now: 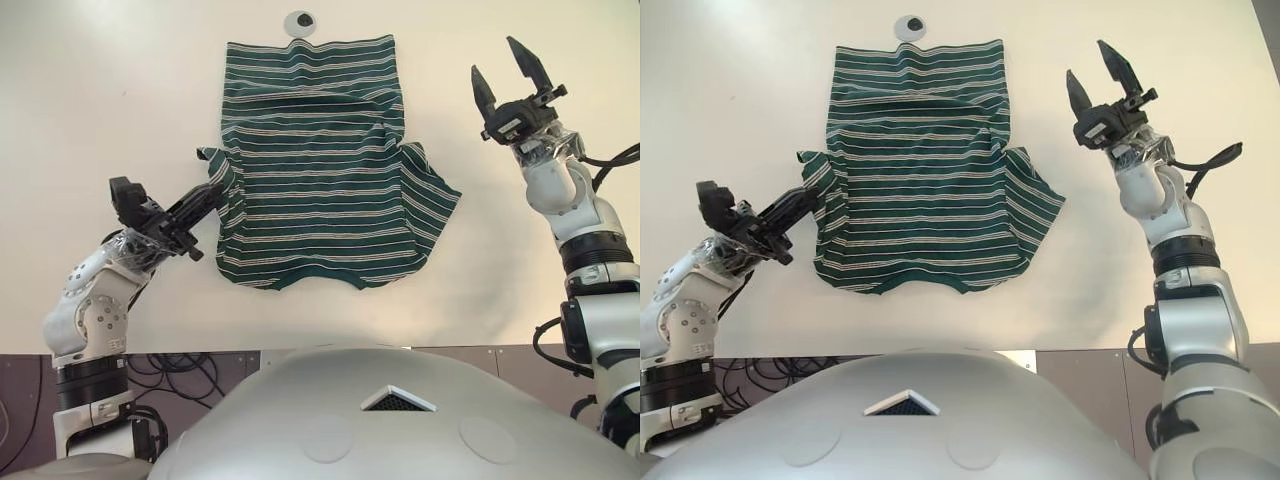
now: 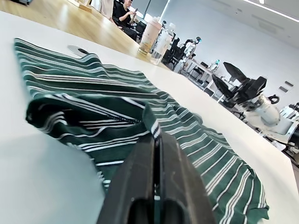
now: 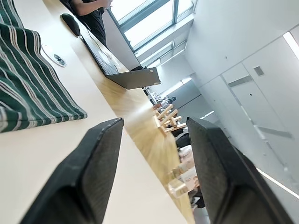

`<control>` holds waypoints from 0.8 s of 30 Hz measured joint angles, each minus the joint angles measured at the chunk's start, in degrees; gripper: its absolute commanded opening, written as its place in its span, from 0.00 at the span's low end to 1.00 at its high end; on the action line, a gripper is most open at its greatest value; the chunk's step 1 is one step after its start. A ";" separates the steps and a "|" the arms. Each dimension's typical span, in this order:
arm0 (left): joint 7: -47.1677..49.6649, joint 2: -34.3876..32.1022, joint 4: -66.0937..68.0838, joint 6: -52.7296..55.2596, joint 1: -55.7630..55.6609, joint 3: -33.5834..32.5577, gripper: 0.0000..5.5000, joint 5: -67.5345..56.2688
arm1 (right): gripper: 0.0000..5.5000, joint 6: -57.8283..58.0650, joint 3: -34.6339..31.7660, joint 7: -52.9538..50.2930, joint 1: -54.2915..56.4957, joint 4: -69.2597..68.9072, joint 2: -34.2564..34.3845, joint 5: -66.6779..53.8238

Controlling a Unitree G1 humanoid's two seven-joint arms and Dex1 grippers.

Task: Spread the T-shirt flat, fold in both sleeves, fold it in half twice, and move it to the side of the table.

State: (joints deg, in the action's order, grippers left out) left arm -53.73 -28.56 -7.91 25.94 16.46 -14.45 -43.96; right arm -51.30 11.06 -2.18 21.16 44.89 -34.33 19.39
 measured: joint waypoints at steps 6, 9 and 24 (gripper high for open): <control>1.33 2.31 0.85 0.04 -1.82 8.05 0.04 5.08 | 0.45 20.97 -1.79 28.76 -13.19 -20.26 -0.22 -35.27; 1.62 2.66 2.06 -0.08 -2.62 9.62 0.12 6.47 | 0.45 39.43 -3.71 36.22 -19.18 -30.58 -0.98 -50.93; 5.92 8.27 2.17 1.82 -4.44 7.99 0.43 3.30 | 0.45 92.06 -15.46 44.51 -30.22 -45.64 -11.19 -72.33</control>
State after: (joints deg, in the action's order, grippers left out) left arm -47.81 -20.29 -5.74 27.76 12.01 -6.46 -40.66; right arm 40.77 -4.40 42.33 -9.06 -0.75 -45.52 -52.95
